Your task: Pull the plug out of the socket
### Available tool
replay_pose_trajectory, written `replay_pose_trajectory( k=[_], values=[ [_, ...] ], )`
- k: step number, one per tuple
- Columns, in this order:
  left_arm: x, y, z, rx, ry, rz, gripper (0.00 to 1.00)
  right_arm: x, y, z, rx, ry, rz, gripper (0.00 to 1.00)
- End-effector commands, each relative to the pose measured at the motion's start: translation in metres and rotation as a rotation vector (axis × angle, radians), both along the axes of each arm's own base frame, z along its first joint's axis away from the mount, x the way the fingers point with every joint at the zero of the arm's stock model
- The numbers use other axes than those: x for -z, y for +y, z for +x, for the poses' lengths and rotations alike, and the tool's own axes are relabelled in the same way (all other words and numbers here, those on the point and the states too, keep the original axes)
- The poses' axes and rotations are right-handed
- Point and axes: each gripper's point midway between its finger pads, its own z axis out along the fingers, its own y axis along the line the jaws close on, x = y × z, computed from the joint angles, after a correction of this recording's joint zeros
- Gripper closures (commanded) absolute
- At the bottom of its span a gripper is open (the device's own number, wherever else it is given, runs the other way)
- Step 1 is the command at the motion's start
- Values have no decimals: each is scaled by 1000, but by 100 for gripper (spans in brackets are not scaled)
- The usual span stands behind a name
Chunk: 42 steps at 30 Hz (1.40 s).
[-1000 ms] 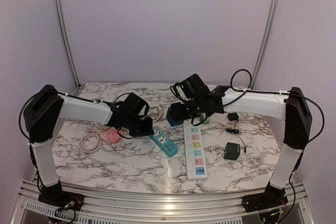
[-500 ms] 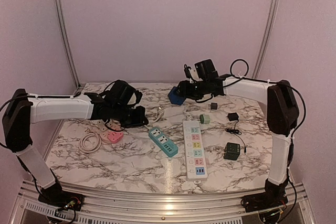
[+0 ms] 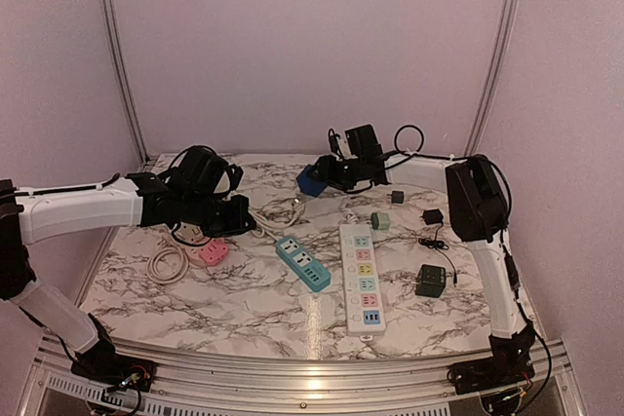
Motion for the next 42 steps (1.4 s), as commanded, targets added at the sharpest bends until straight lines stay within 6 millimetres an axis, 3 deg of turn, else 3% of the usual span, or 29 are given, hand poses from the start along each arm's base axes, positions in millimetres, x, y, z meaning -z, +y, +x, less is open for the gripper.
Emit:
replay_pose_trajectory(
  k=[1, 5, 11, 15, 20, 34, 42],
  values=[
    [5, 13, -5, -22, 12, 32, 100, -17, 9, 18, -3, -46, 82, 80],
    [7, 15, -5, -31, 16, 33, 100, -2, 7, 17, -3, -18, 76, 75],
    [11, 20, -3, -58, 14, 48, 100, 21, -2, 12, -13, 46, 50, 59],
    [10, 24, 1, -83, 6, 53, 100, 32, -7, 7, -15, 77, 3, 41],
    [11, 26, 4, -93, 10, 54, 100, 31, -14, 5, -15, 69, -45, 25],
    [18, 33, 8, -124, 9, 84, 100, 29, -24, 7, 6, 49, -120, 20],
    [15, 59, 26, -186, -6, 107, 100, 22, -39, 3, 20, 30, -208, 13]
  ],
)
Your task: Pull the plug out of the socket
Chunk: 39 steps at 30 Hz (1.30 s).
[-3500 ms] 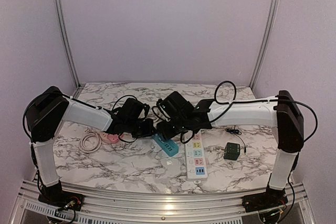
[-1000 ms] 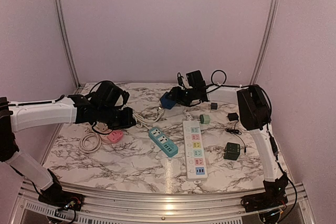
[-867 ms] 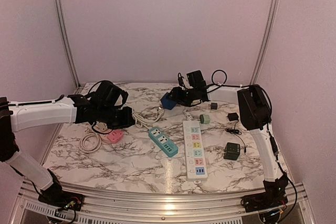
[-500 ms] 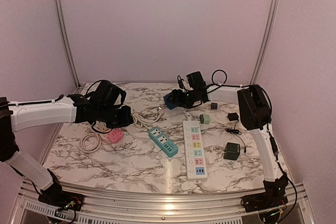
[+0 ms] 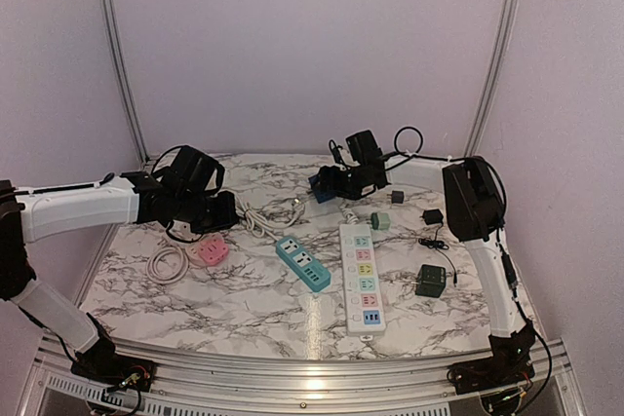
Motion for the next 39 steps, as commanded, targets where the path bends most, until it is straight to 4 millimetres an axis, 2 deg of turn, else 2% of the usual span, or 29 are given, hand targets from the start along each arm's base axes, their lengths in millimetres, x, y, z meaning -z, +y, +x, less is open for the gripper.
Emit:
replay_pose_trajectory(
  k=[1, 8, 13, 18, 20, 27, 32, 39],
  values=[
    [5, 26, 8, -51, 6, 51, 100, -27, -16, 2, 22, -51, -74, 12],
    [12, 71, 35, -170, 13, 82, 100, -40, -26, -6, 22, -86, -141, 8],
    [21, 114, 54, -277, 27, 109, 100, -52, -26, -14, 8, -115, -191, 6],
    [47, 151, 71, -358, 83, 123, 100, -72, -18, -28, -8, -162, -239, 6],
    [59, 158, 76, -371, 105, 126, 100, -81, -13, -37, -22, -186, -247, 6],
    [99, 169, 80, -382, 193, 137, 100, -107, 9, -75, -74, -242, -254, 6],
    [112, 157, 75, -343, 229, 84, 100, -115, 21, -99, -110, -254, -230, 6],
    [122, 132, 47, -303, 255, 39, 100, -118, 37, -128, -161, -261, -219, 6]
  ],
)
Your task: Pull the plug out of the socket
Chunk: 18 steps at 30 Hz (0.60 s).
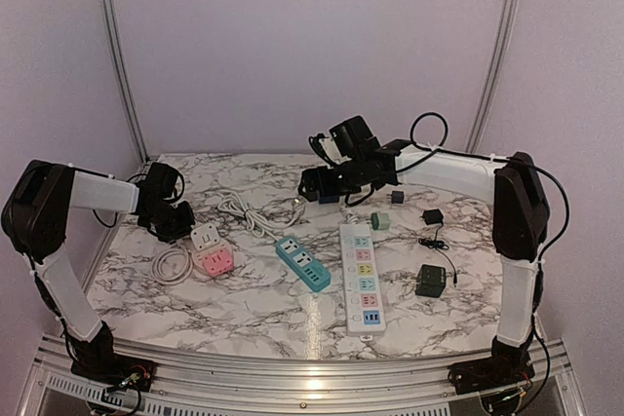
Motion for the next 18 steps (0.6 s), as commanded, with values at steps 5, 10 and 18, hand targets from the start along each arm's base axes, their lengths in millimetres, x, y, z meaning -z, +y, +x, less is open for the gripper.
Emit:
replay_pose_trajectory(
  k=[5, 10, 18],
  values=[
    [13, -39, -54, 43, 36, -96, 100, -13, 26, -41, -71, -28, 2, 6],
    [11, -55, -75, 44, 11, -130, 100, -2, 49, -81, -148, -1, 9, 6],
    [-4, -93, -98, 45, -42, -211, 100, 34, 65, -127, -200, 110, 24, 7]
  ],
)
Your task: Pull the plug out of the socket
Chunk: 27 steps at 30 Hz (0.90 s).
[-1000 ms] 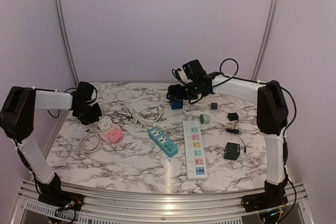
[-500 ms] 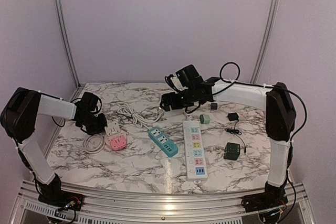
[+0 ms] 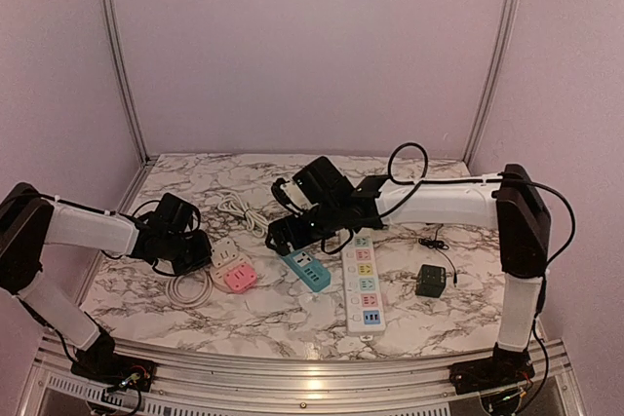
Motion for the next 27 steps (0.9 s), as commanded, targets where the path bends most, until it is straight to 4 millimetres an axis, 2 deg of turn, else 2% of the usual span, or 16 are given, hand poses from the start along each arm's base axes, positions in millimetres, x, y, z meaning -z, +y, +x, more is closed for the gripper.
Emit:
replay_pose_trajectory(
  k=[1, 4, 7, 12, 16, 20, 27],
  values=[
    [-14, -24, -11, -32, -37, -91, 100, 5, -4, -11, 28, 58, 42, 7],
    [-16, -37, -21, -35, -42, -132, 100, 11, -9, -21, 32, 99, 60, 7],
    [-18, -41, -29, -29, -43, -125, 100, 15, -11, -31, 21, 135, 85, 8],
    [-20, -26, -33, -22, -63, -38, 100, 29, -17, -53, -32, 159, 61, 16],
    [-15, -20, -44, 54, -27, 35, 100, 40, -16, -73, -80, 125, -21, 24],
    [-4, -15, -64, 131, 30, 96, 100, 50, -16, -82, -88, 140, -43, 33],
    [2, -42, -88, 250, 85, 76, 100, 54, -11, -81, -97, 144, -40, 38]
  ],
)
